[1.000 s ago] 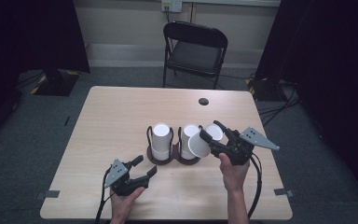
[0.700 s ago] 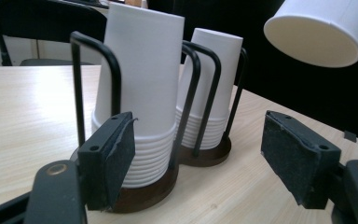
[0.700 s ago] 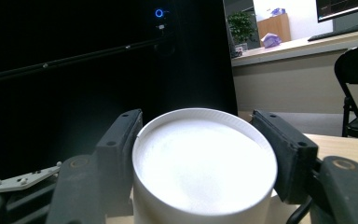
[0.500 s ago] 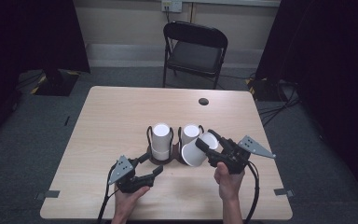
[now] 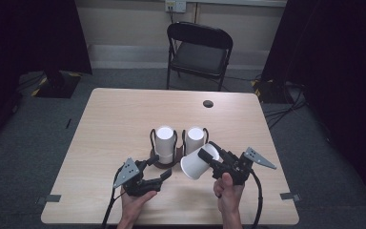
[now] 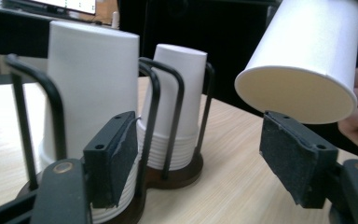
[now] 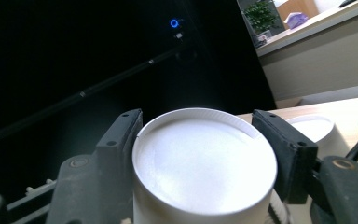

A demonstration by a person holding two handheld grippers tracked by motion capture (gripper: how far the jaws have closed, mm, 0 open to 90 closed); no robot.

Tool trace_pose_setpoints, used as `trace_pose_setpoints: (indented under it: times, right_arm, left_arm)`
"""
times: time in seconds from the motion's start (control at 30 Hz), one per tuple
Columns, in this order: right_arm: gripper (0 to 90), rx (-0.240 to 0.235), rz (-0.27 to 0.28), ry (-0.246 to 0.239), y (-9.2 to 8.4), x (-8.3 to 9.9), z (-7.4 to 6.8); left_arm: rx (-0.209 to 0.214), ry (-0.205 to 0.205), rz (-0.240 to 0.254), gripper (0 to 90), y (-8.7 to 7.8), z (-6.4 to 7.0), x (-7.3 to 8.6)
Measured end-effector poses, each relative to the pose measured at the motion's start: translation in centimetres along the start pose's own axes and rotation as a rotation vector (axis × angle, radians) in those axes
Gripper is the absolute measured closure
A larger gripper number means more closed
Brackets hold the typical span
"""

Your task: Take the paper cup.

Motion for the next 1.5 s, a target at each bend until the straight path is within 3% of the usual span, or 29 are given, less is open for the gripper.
trace_pose_setpoints:
  times: [0.23,0.53,0.87,1.3,1.5]
  right_arm:
    - [35.3,-0.039,0.031,0.083,-0.2,0.7,0.0]
    - [35.3,-0.081,0.024,0.125,0.3,1.8,-0.7]
    - [35.3,-0.106,-0.003,0.145,1.2,2.6,-1.4]
    - [35.2,-0.132,-0.027,0.166,1.8,3.0,-1.7]
    - [34.5,-0.133,-0.043,0.153,2.2,3.3,-1.7]
  left_arm:
    - [0.046,0.035,0.035,43.4,0.5,0.9,0.1]
    - [0.09,0.072,0.072,60.2,1.4,1.8,0.4]
    - [0.126,0.079,0.126,66.1,2.5,2.5,0.9]
    - [0.114,0.094,0.176,67.4,3.1,2.9,0.9]
    - [0.107,0.108,0.175,76.5,2.7,2.9,0.6]
Point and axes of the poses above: each handheld gripper's, and its own axes: y roughly forward along the jaws, x roughly out of its underside, z roughly to its right, the point moved 2 cm from there along y, roughly forward along the jaws, and after that the axes turned 6 degrees about -y, right-handed, at the moved point
